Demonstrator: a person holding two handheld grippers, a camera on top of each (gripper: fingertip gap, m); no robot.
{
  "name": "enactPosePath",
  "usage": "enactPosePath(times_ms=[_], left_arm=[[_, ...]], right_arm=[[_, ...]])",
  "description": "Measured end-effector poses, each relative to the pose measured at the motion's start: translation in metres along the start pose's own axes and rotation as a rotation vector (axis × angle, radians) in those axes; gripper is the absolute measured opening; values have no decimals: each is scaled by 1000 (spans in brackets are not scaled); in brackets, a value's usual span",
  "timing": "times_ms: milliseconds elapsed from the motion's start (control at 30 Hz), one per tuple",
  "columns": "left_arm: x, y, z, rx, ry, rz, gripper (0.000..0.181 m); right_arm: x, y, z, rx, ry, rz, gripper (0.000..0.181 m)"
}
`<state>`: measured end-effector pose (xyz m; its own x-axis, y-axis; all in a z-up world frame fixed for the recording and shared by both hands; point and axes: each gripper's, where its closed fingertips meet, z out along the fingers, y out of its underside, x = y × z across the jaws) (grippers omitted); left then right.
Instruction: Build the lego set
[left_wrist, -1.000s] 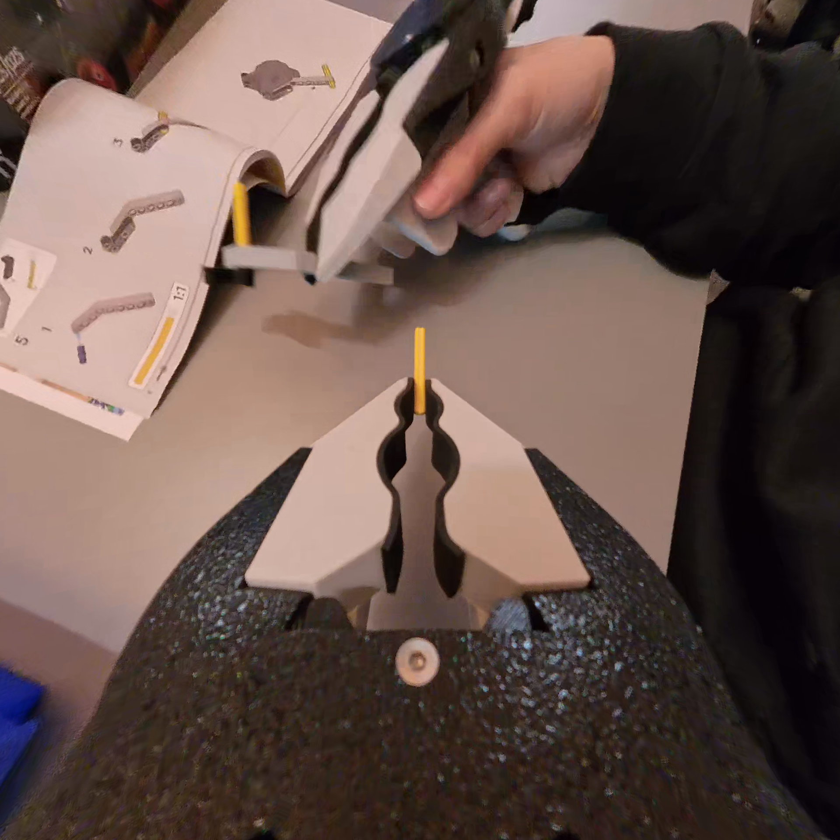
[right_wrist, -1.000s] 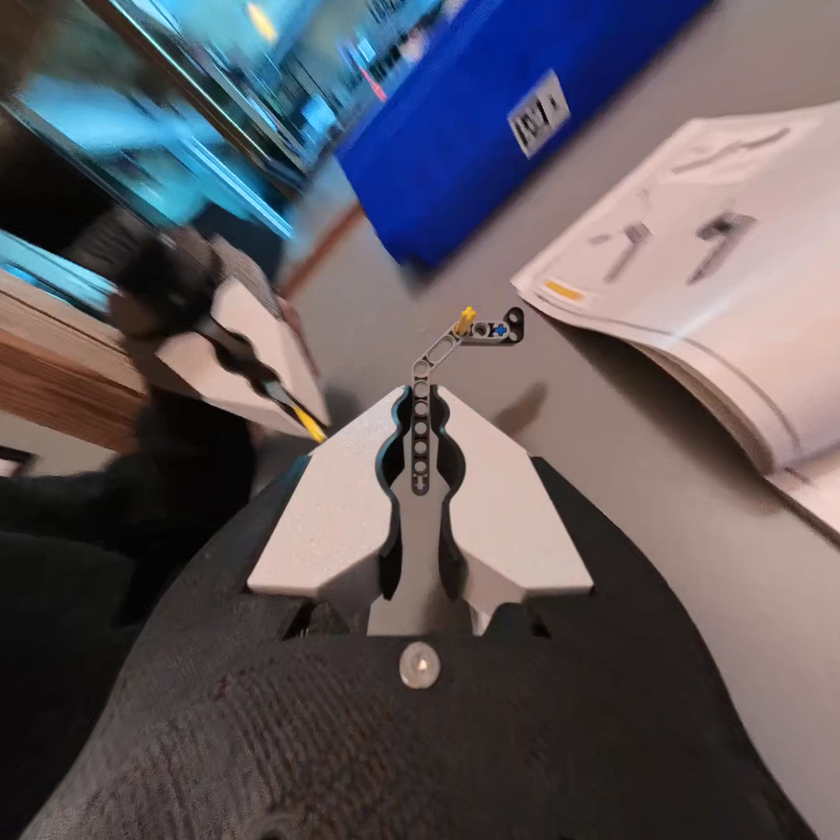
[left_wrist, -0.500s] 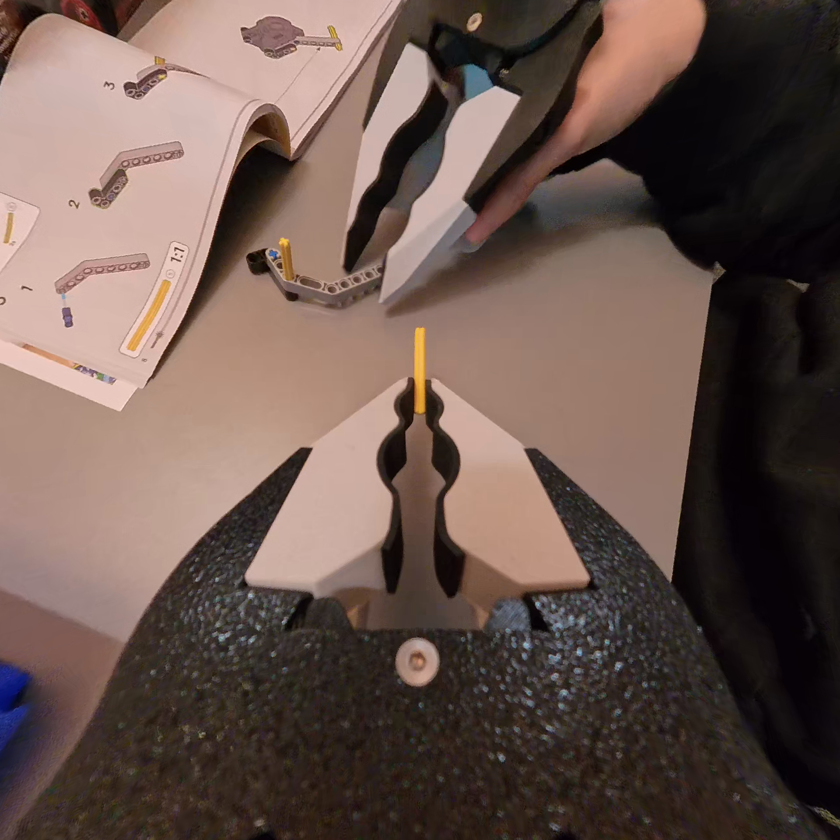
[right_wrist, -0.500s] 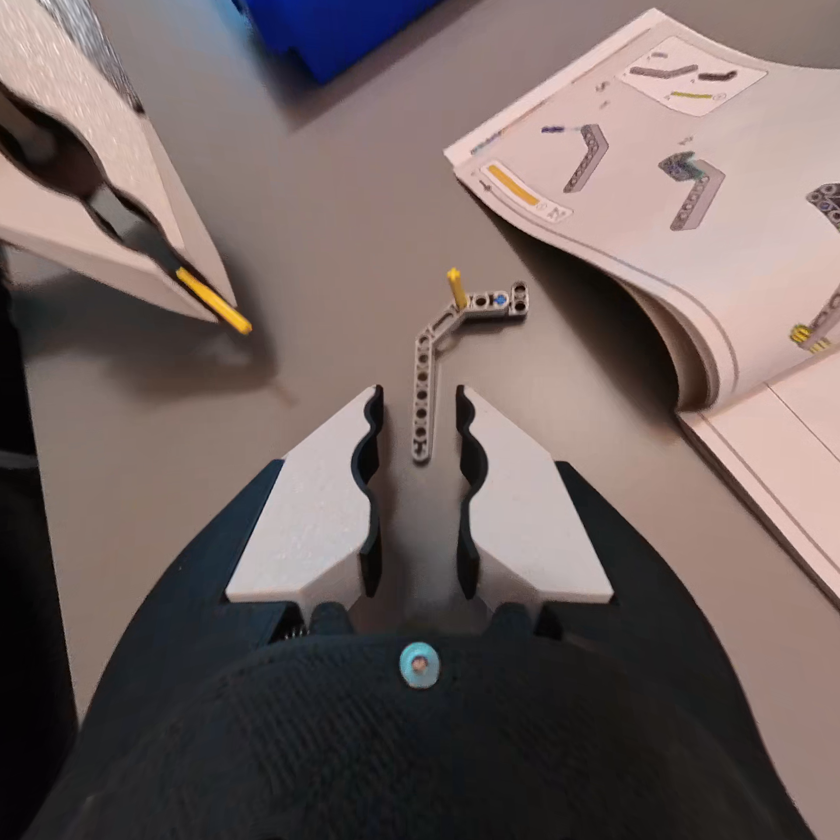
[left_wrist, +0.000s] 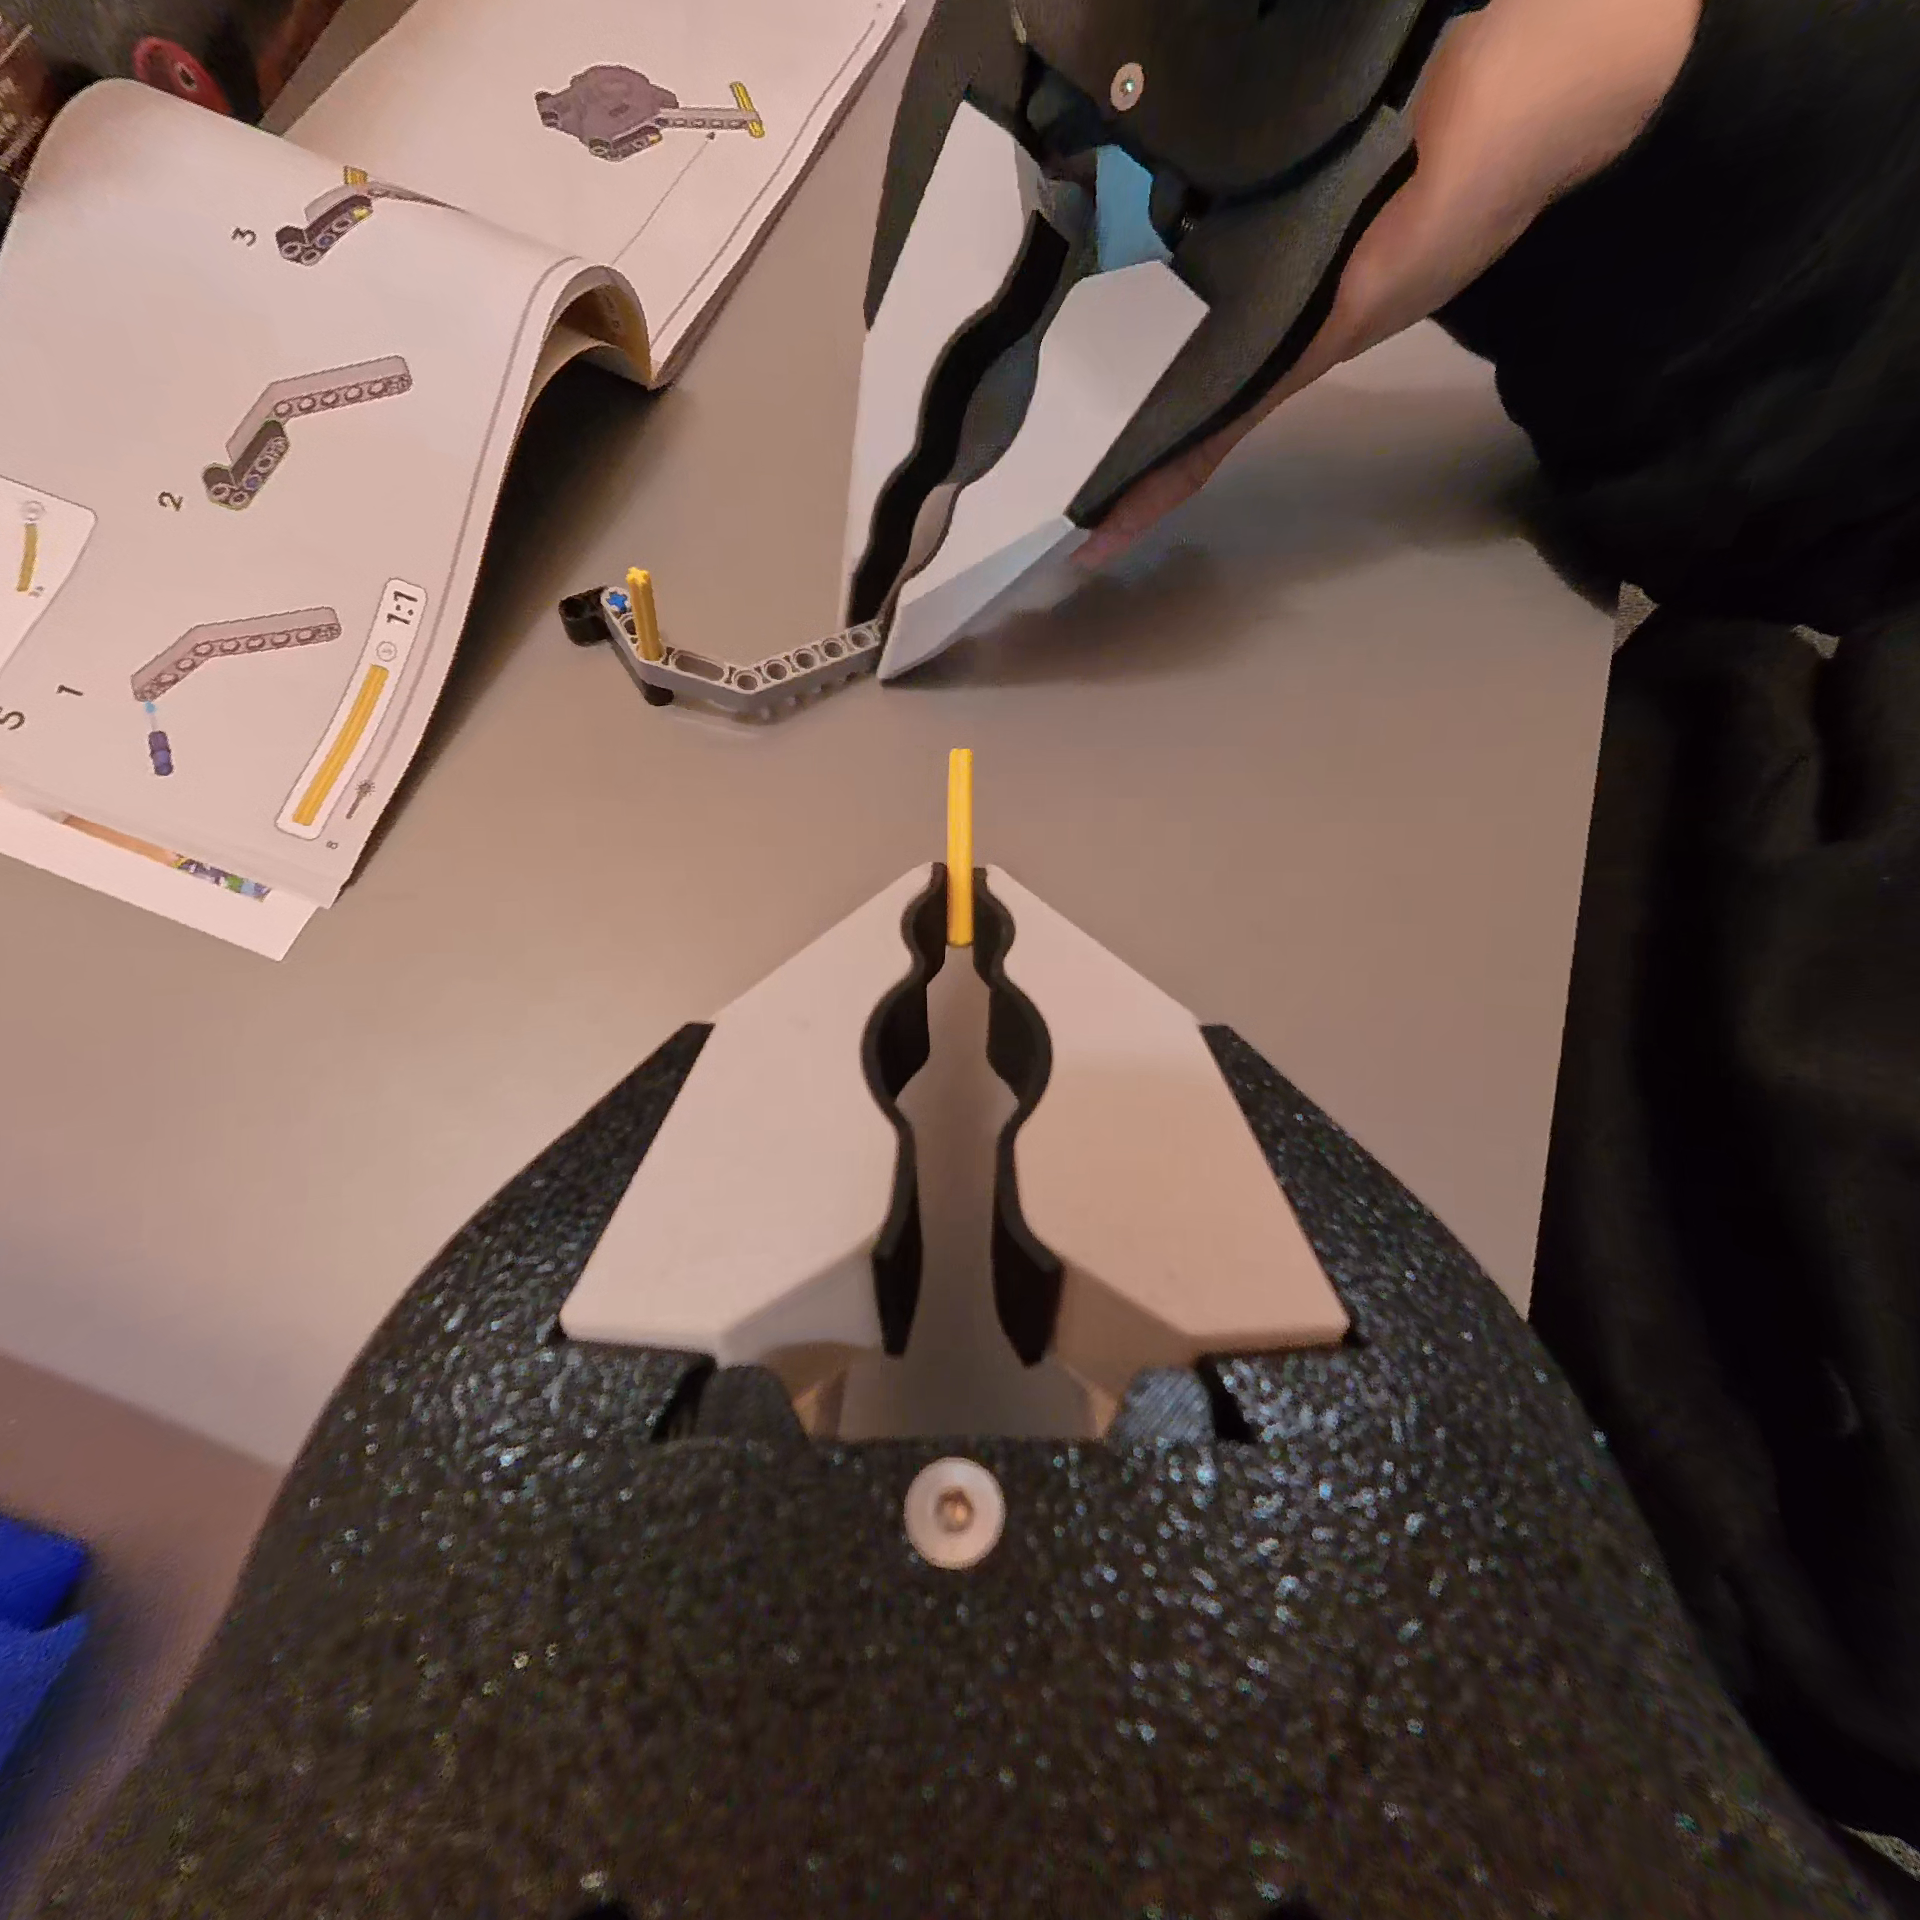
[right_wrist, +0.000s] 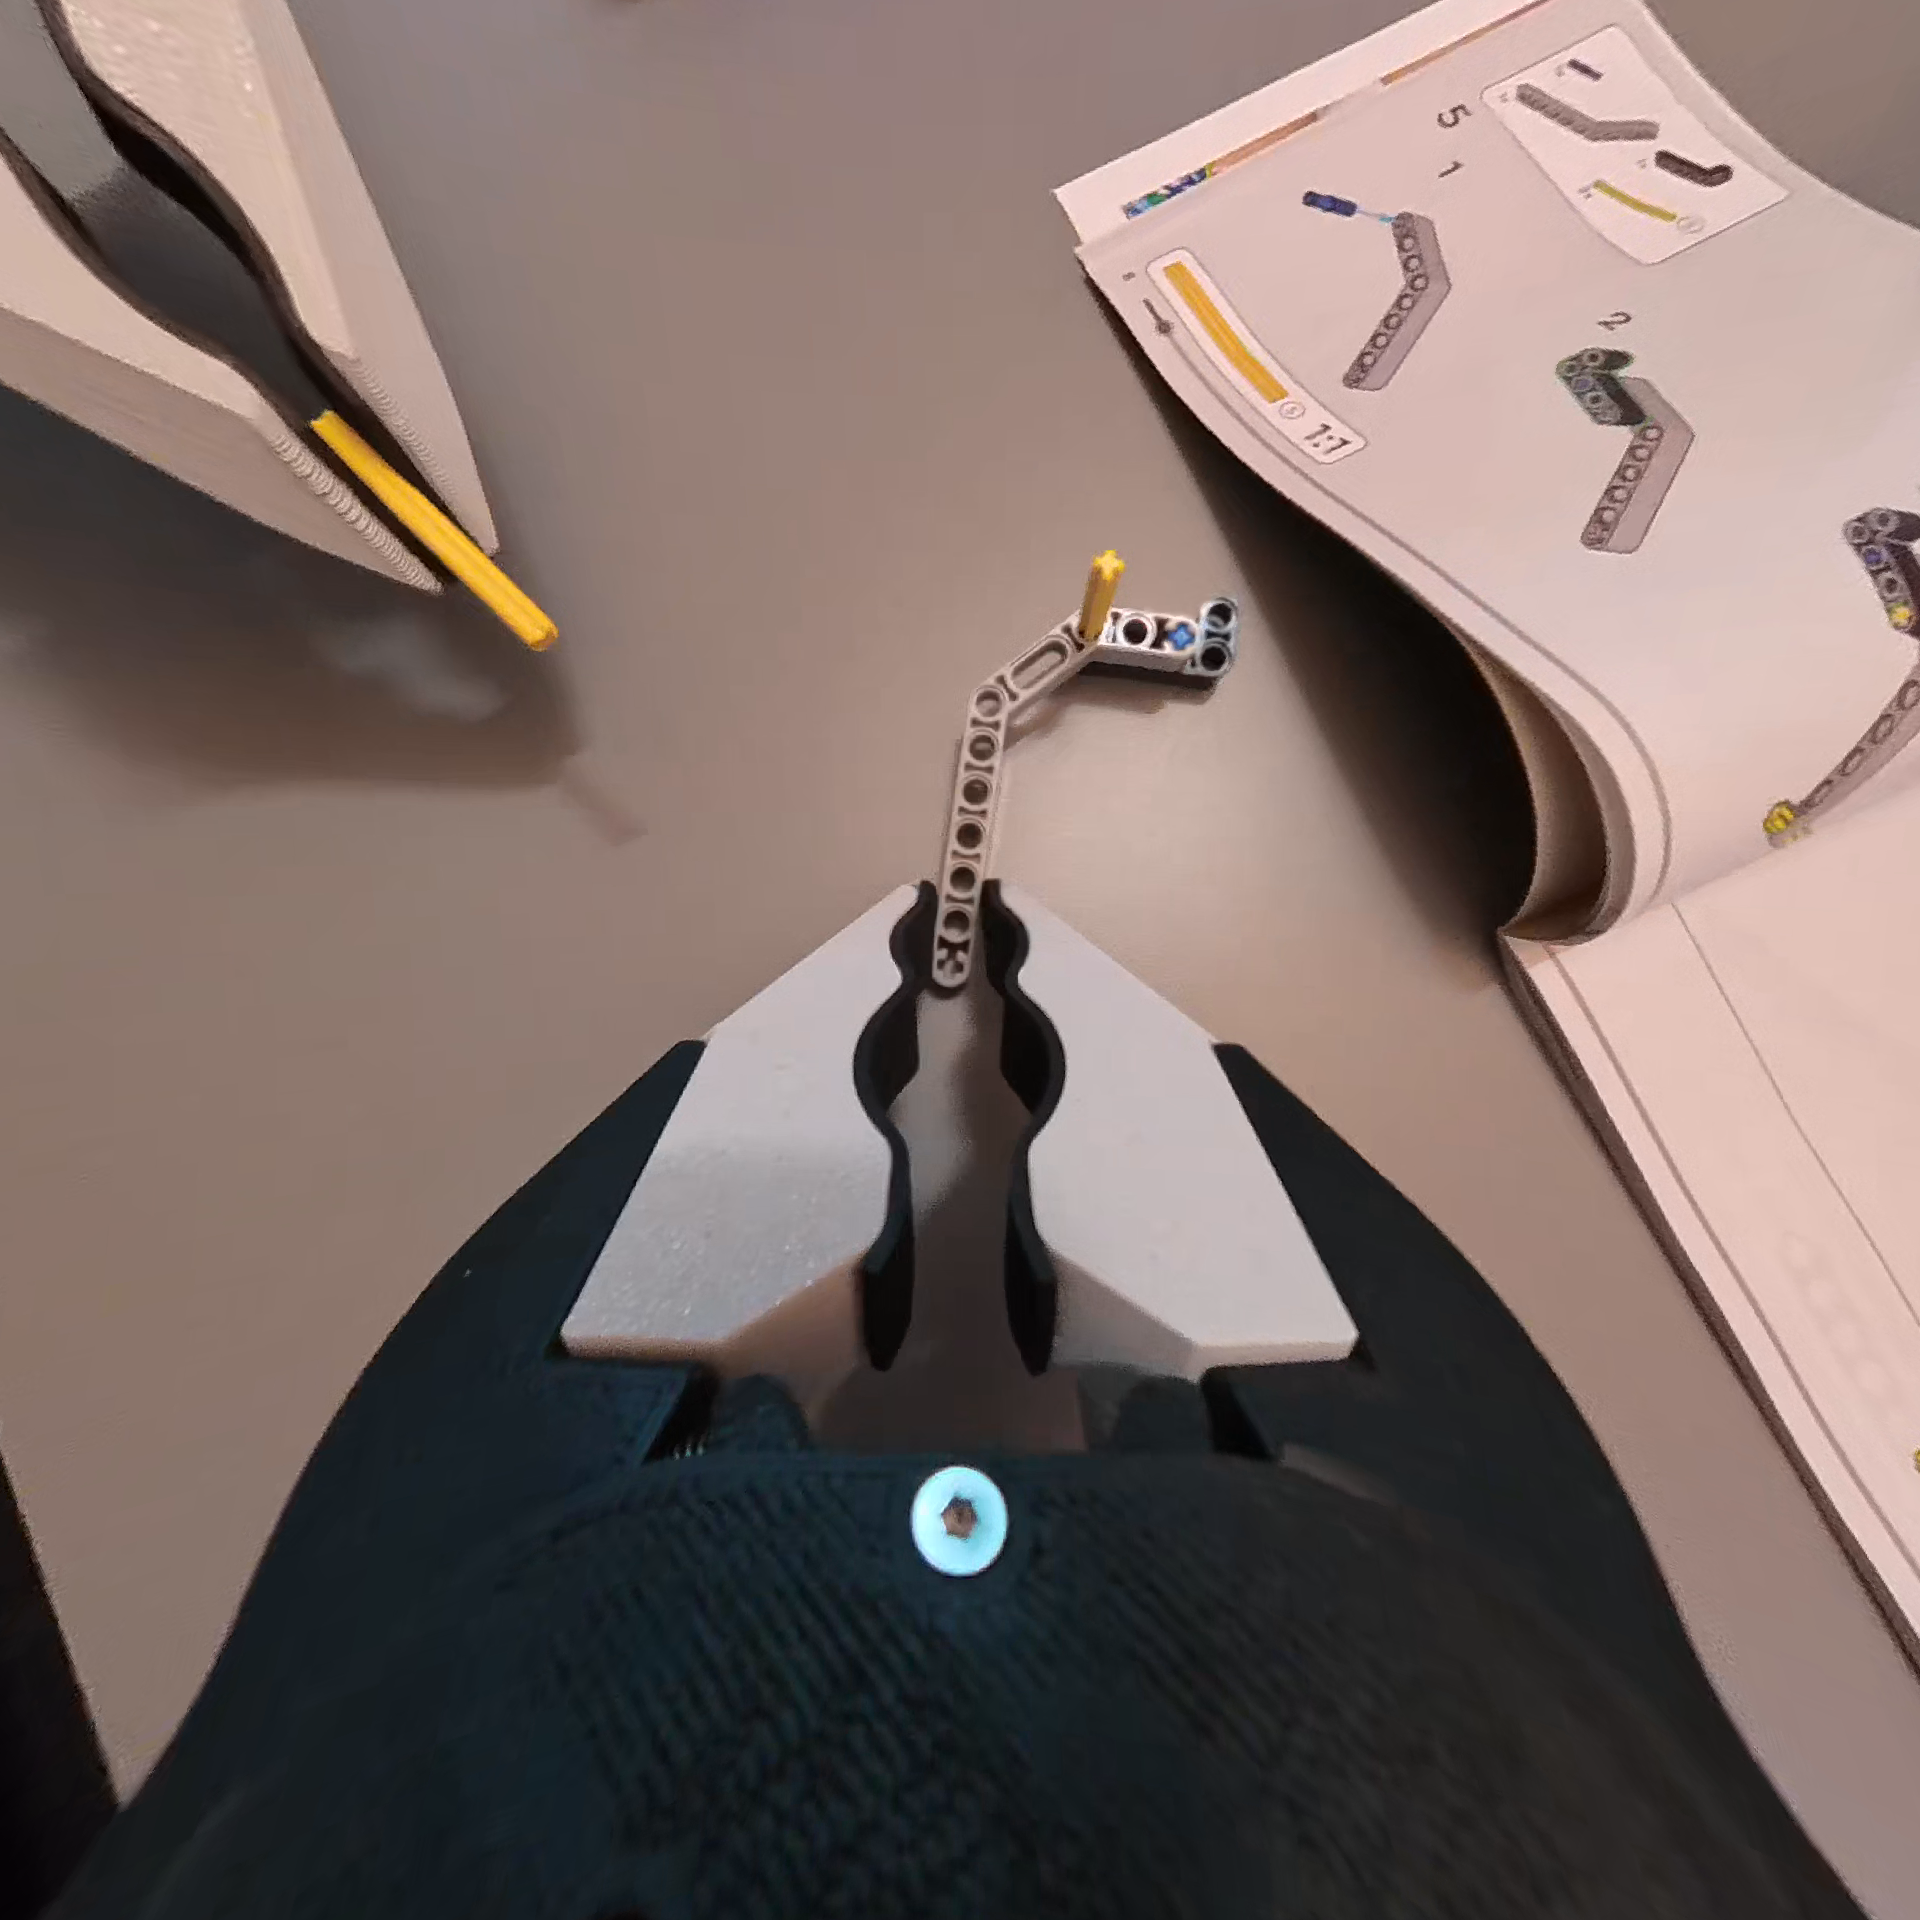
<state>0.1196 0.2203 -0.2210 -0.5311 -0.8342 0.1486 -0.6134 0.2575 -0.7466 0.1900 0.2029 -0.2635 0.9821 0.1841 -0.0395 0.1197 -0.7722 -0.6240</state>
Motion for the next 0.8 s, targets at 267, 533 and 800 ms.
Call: enactPosePath(times_ms=[267,533,800], left_arm=[[0,0,-1,3,-6,1,1],[-3,-39,-18,142,-154,58,1],[2,-60,-28,118,-344,167,1]], right_arm=[[-16,-24,-1,202,-158,-4,6],[10,-83,-81,872,-651,550,6],[-16,-97,-97,978,-996,687,6]])
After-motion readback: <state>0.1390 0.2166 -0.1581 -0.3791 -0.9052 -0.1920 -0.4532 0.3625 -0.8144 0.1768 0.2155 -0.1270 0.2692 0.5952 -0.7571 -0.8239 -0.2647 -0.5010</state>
